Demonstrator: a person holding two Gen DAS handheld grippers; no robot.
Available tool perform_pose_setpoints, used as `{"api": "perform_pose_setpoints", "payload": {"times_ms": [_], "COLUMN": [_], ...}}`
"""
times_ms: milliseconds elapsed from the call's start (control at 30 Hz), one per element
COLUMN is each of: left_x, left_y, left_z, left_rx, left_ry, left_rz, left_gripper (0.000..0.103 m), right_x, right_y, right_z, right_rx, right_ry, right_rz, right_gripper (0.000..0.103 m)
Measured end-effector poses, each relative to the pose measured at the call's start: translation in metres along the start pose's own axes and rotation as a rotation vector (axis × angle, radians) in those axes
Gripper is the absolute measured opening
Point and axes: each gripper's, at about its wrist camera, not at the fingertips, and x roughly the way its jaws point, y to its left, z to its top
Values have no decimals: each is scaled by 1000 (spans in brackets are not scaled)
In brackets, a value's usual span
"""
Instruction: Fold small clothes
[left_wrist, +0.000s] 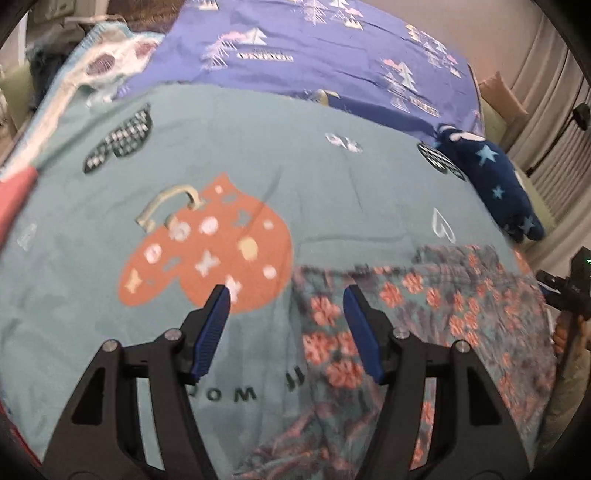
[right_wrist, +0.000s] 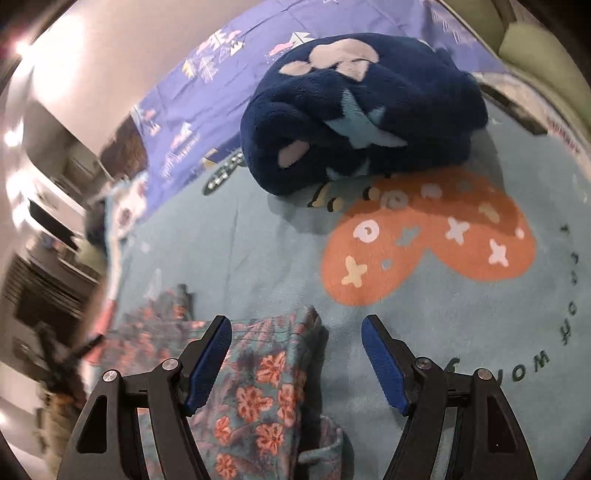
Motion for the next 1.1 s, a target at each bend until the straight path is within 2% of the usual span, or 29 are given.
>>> {"api": "perform_pose_setpoints", "payload": {"times_ms": [100, 133, 200, 233, 267, 300, 333, 367, 400, 467, 533, 633, 700, 733, 767, 800, 833, 867, 967, 1100], "left_x": [10, 11, 8, 7, 4, -3, -13, -28, -39, -55, -54, -27, -17, -17, -22, -28, -38, -51, -79, -103], "left_y": [0, -2, -10, -14, -15, -17, -20, -22, -22, -21, -16, -8, -5, -3, -1, 0, 1, 1, -1, -7], "left_z": [-7, -8, -10, -10, -9, -8, -9, -9, -9, -8, -7, -10, -14, -18, -24, -27, -32, -39, -60, -101], "left_rx": [-17, -12, 36, 53, 44, 40, 48, 56, 52, 51, 62, 46, 23, 8, -12, -23, -32, -36, -25, -1], "left_ry": [52, 43, 12, 7, -8, -39, -84, -144, -183, -233, -234, -148, -99, -89, -93, -101, -117, -138, -140, -76], "left_rz": [-49, -45, -54, -71, -68, -56, -43, -39, -44, -41, -4, 40, 69, 63, 56, 54, 55, 56, 31, 8], "left_gripper": [65, 65, 35, 4, 4, 4, 4, 4, 4, 4, 5, 7, 9, 16, 29, 36, 48, 55, 61, 65], "right_x": [-2, 0, 5, 9, 12, 16, 16, 12, 4, -15, -19, 2, 22, 25, 24, 14, 3, -14, -56, -85], "right_y": [0, 1, 9, 13, 17, 23, 27, 33, 40, 51, 56, 55, 47, 43, 38, 32, 29, 25, 15, 3], "right_z": [0, 0, -2, -2, -3, -5, -6, -6, -6, 0, 7, 15, 13, 9, 5, -1, -6, -13, -39, -79], "right_rx": [-28, -39, -70, -88, -99, -113, -111, -131, -162, -196, -224, -217, -178, -159, -141, -127, -124, -129, -130, -90], "right_ry": [13, 23, 54, 68, 72, 89, 87, 52, 10, -53, -83, -32, 41, 63, 74, 59, 38, 9, -27, 10], "right_rz": [35, 47, 81, 92, 99, 105, 103, 89, 80, 126, 120, 63, -37, -61, -66, -64, -71, -89, -103, -74], "right_gripper": [74, 75, 74, 58, 6, 9, 6, 6, 6, 6, 7, 12, 16, 16, 17, 18, 22, 26, 34, 39]}}
